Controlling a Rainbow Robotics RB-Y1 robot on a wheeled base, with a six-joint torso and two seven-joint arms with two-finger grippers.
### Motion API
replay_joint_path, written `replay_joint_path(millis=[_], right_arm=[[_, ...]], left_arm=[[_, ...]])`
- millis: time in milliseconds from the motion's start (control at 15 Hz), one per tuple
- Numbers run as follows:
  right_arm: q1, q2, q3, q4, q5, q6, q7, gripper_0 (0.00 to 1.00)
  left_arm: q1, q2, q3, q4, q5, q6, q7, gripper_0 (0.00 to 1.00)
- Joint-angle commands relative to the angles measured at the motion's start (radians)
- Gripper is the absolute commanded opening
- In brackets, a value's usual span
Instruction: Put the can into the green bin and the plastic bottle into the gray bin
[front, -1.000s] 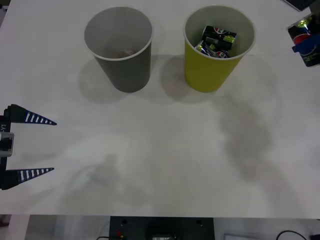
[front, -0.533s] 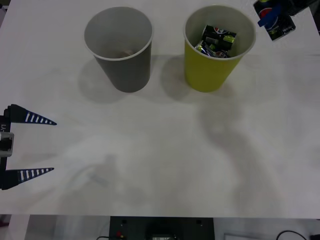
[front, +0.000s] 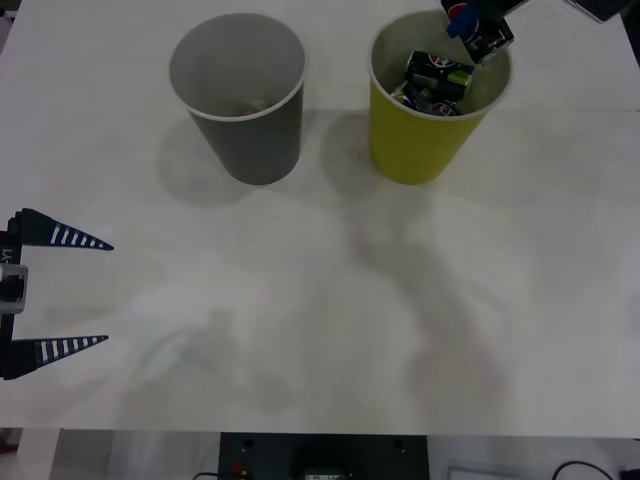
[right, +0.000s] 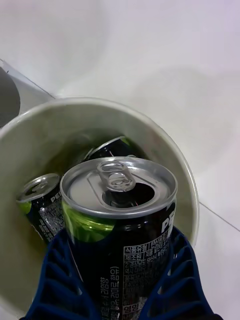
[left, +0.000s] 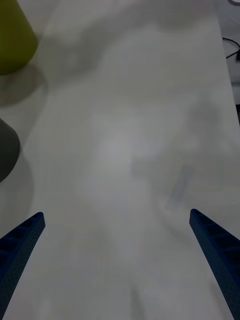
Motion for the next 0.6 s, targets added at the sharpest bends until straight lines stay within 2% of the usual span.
replay_joint_path(millis=[67, 133, 200, 267, 333, 467, 600], right_arm=[[0.001, 0.022, -0.004, -0.001, 0.021, 0.023, 0.000, 0.18], [0.000, 0.024, -0.004, 0.000, 0.020, 0.023, 0.000, 0.43], [0.001, 0.024, -0.004, -0.001, 0.015, 0.024, 0.008, 0.76], [0.001, 0.024, -0.004, 0.000, 0.011, 0.023, 0.017, 0.94], [0.001, 0.024, -0.005, -0.001, 0.006, 0.021, 0.025, 1.00], [0.001, 0.015, -0.010, -0.001, -0.012, 0.004, 0.025, 1.00], [0.001, -0.033, -0.022, -0.001, -0.100, -0.028, 0.066, 1.00]], left_arm=[[0.000, 0.000, 0.000, 0.000, 0.000, 0.000, 0.000, 1.00], [0.000, 0.000, 0.000, 0.000, 0.000, 0.000, 0.000, 1.00], [0.000, 0.000, 0.000, 0.000, 0.000, 0.000, 0.000, 1.00], [0.000, 0.000, 0.000, 0.000, 0.000, 0.000, 0.000, 1.00], [0.000, 0.000, 0.000, 0.000, 0.000, 0.000, 0.000, 1.00], [0.000, 0.000, 0.000, 0.000, 0.000, 0.000, 0.000, 1.00], [0.000, 0.000, 0.000, 0.000, 0.000, 0.000, 0.000, 1.00]])
